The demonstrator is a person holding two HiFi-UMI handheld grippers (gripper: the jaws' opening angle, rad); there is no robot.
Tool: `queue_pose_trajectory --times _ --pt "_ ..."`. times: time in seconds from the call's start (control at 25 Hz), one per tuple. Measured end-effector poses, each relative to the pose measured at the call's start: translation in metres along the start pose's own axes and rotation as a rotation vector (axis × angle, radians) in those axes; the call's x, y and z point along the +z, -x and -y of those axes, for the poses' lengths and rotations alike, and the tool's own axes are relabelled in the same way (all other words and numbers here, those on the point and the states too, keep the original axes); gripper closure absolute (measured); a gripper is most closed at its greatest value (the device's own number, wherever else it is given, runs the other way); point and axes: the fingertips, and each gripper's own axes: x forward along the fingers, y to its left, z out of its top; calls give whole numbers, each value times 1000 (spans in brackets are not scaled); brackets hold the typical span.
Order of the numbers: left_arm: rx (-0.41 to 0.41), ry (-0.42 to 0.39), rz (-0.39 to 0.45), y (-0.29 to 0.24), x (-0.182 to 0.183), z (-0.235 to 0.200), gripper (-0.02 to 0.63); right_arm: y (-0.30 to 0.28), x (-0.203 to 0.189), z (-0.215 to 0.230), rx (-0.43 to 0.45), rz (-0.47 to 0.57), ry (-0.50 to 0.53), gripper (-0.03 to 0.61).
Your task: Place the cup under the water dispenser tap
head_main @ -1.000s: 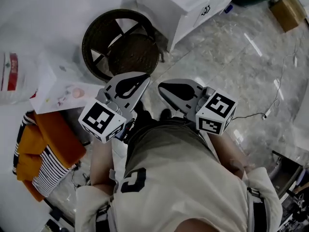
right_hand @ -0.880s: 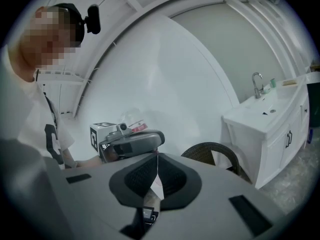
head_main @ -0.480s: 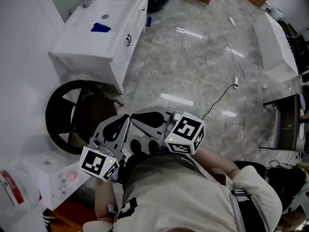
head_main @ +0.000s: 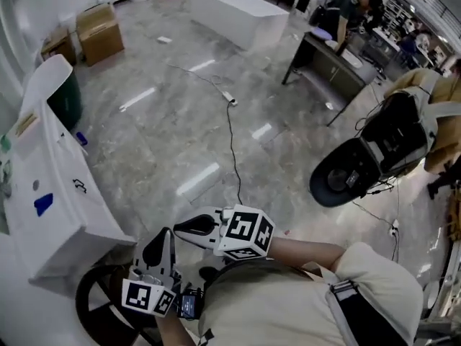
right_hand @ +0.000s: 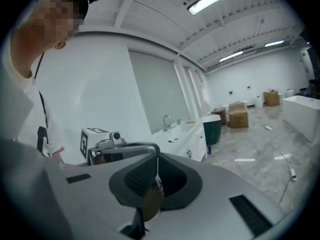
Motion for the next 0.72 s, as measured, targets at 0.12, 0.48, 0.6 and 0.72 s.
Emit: queue_pose_trajectory --times 0.12,0.48,0.6,0.72 --pt "-158 -2 -33 -23 -17 -4 555 7 -14 22 -163 28 -25 549" --pt "-258 -5 -120 -69 -12 24 555 64 -8 63 -293 99 -104 549" --pt "-236 -23 -139 -82 -12 14 555 60 -3 82 -268 122 -104 549" --pt "-218 -38 -154 -125 8 26 555 89 26 111 -246 141 -83 549"
